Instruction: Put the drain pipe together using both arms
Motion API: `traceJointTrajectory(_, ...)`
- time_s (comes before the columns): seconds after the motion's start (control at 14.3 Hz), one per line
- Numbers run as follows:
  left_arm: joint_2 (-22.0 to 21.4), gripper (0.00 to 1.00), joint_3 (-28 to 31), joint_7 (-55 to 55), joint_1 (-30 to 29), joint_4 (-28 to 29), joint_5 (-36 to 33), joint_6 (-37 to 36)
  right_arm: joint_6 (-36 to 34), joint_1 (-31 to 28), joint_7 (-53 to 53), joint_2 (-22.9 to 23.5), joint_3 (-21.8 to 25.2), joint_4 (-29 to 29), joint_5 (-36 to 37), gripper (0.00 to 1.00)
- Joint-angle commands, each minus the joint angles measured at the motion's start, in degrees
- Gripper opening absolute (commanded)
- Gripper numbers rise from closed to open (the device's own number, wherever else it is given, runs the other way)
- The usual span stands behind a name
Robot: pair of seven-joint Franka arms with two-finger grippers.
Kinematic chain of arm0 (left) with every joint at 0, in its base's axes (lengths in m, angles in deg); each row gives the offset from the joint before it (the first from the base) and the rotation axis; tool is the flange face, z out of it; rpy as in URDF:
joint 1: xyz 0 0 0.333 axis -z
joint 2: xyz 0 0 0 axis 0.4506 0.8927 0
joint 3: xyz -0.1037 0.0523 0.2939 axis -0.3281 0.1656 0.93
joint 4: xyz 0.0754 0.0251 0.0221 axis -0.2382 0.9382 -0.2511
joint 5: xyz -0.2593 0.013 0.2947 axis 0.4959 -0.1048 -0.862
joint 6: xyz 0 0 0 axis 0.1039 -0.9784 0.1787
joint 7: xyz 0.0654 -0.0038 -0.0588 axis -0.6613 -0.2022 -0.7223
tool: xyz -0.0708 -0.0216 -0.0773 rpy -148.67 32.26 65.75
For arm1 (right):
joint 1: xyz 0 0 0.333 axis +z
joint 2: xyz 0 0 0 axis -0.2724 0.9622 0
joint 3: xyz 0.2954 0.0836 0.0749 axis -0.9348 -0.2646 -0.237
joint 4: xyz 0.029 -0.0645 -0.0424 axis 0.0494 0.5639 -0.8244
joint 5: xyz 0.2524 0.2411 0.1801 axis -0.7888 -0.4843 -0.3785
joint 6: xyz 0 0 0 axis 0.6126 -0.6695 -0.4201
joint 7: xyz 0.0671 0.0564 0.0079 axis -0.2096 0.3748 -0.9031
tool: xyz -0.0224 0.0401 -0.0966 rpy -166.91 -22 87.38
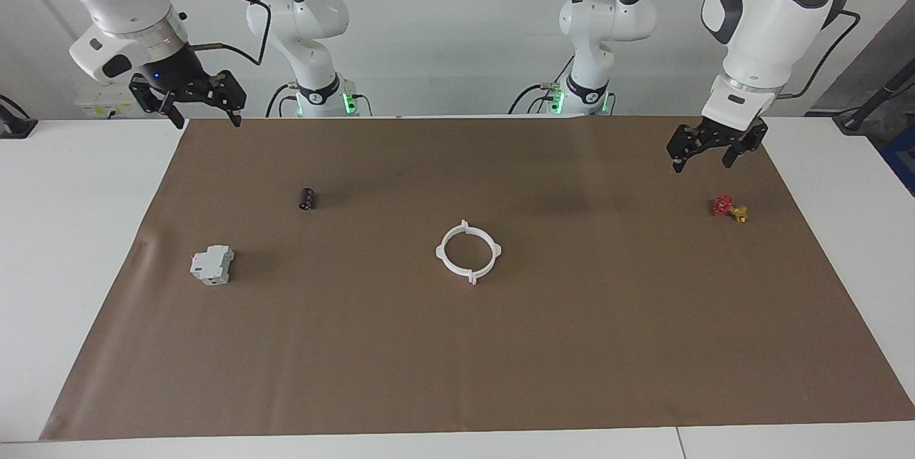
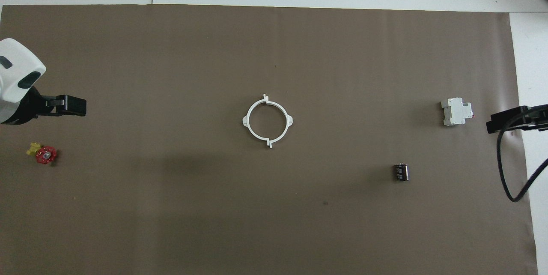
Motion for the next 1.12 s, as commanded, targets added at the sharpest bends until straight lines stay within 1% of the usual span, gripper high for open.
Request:
traceJointTrajectory(0.0,-0.59,1.00,-0.79,0.91,-0.85,0.55,2.06,0.28,0.11,-0.67,0.30,-1.23,-0.34,1.26,-0.85,1.00)
traceJointTrajectory(0.07,-0.67,1.00,-0.71,0.73,-0.93,0.03,3.11,-0.42,0.20,-0.67,0.38,-1.23,-0.34,1.26,-0.85,1.00)
traceJointTrajectory(0.21,-0.76,1.00,-0.70,0.73,-0.93,-3.38,3.65,-3.57,0.11,-0.67,0.30,-1.23,-0.34,1.26,-0.77,1.00)
traceJointTrajectory(0.49,-0.94,1.00,-0.79,0.47,-1.64,-4.46,3.65,-4.38,0.20,-0.67,0.38,-1.23,-0.34,1.26,-0.77,1.00)
traceJointTrajectory(0.56,-0.94,1.00,-0.79,0.47,-1.64,-5.59,3.65,-4.82,0.20,-0.67,0.38,-1.23,-0.34,1.26,-0.77,1.00)
traceJointTrajectory(0.7,-0.85,1.00,-0.79,0.56,-1.73,-8.32,3.56,-8.94,0.20,-0.67,0.38,-1.23,-0.34,1.26,-0.77,1.00)
traceJointTrajectory(0.77,-1.02,1.00,-0.88,0.56,-1.55,-8.59,3.47,-9.21,0.20,-0.67,0.38,-1.23,-0.34,1.26,-0.85,1.00)
traceJointTrajectory(0.91,-0.41,1.00,-0.62,0.91,-1.64,-8.33,3.12,-8.61,0.20,-0.67,0.38,-1.23,-0.34,1.26,-0.77,1.00)
traceJointTrajectory(0.98,0.37,1.00,-0.53,1.00,-1.72,-8.41,3.12,-9.47,0.20,-0.67,0.38,-1.23,-0.34,1.26,-0.77,1.00)
traceJointTrajectory(1.05,1.95,1.00,-0.70,0.91,-1.64,-10.76,3.12,-11.57,0.20,-0.67,0.30,-1.23,-0.34,1.26,-0.77,1.00)
